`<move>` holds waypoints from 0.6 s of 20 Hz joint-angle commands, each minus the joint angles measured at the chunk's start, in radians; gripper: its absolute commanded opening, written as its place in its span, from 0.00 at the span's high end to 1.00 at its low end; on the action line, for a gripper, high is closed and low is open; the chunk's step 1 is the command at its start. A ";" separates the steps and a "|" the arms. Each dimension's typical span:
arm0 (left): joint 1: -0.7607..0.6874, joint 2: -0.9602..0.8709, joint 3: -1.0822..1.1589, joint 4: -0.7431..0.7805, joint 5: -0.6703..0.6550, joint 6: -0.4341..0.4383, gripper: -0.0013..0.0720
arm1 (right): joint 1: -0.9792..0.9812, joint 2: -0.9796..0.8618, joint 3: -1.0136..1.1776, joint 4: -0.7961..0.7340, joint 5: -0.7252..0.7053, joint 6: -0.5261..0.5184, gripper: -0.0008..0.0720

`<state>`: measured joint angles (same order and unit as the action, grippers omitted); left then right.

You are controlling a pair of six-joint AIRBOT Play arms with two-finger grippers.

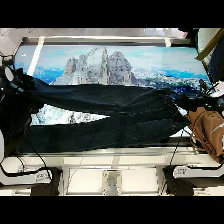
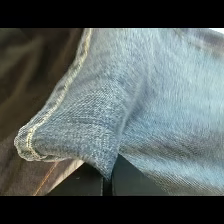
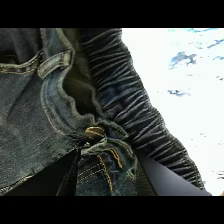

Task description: Fold the clothes and pants, and hang the long-sleeved shirts on hangers.

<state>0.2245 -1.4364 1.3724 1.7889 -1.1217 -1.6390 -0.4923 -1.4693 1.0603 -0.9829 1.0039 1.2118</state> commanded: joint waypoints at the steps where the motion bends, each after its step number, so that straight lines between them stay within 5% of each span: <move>1: -0.003 -0.047 -0.032 0.009 -0.099 0.014 0.54 | 0.001 0.000 0.001 0.011 0.019 0.000 0.46; 2: 0.006 -0.057 -0.046 0.010 -0.095 -0.010 0.14 | 0.000 0.000 0.001 0.011 0.025 -0.003 0.46; 3: 0.018 -0.056 -0.046 0.010 -0.092 -0.055 0.10 | -0.004 0.004 0.003 0.002 0.026 -0.003 0.46; 7: 0.099 0.095 -0.047 0.052 -0.086 -0.101 0.10 | -0.066 0.053 0.061 -0.088 0.114 -0.003 0.46; 12: 0.509 0.335 -0.254 -0.037 -0.221 -0.116 0.10 | -0.208 0.161 0.061 -0.163 0.282 -0.003 0.46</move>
<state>0.5224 -1.2209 1.2358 1.8214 -1.2758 -1.7390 -0.6346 -1.3575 1.1164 -1.1053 1.1828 1.2091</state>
